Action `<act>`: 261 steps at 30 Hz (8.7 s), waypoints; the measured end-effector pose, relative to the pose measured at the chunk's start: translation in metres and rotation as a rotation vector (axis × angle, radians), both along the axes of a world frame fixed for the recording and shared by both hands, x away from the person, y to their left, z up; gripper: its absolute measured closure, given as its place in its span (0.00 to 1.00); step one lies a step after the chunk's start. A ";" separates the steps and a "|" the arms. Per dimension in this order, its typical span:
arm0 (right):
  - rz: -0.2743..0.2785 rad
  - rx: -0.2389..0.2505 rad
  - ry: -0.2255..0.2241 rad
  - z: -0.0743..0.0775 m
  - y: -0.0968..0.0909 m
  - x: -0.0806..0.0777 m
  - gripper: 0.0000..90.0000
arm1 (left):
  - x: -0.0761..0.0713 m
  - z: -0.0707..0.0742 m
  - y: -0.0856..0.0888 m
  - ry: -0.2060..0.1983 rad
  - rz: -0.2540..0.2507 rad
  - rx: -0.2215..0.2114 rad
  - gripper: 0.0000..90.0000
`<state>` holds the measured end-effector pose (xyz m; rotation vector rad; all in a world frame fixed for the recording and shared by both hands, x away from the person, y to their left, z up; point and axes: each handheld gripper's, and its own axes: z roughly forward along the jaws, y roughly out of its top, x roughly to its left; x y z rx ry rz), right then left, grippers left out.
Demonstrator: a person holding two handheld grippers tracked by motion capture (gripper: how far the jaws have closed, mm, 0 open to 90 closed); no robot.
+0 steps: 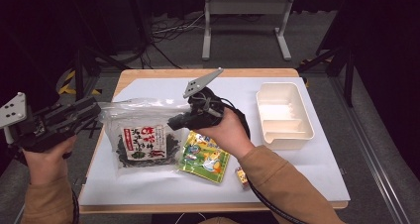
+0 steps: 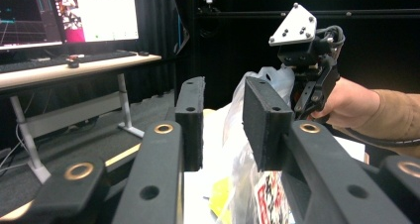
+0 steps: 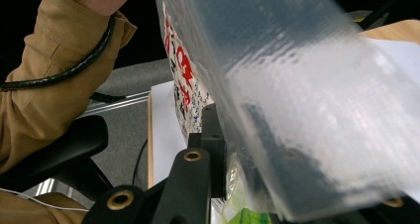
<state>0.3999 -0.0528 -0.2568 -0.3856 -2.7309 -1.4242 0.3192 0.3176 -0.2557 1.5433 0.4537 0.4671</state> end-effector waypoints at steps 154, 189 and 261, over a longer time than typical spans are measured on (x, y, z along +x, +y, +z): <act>-0.870 -0.266 -0.138 0.064 -0.294 0.072 0.92 | 0.096 -0.134 -0.049 0.292 -0.010 0.210 0.13; -0.905 -0.272 -0.008 0.021 -0.312 0.083 0.90 | 0.097 -0.133 -0.066 0.303 -0.035 0.237 0.11; -0.551 -0.040 -0.129 0.000 -0.261 -0.003 0.34 | 0.086 -0.123 -0.134 0.403 -0.137 0.364 0.16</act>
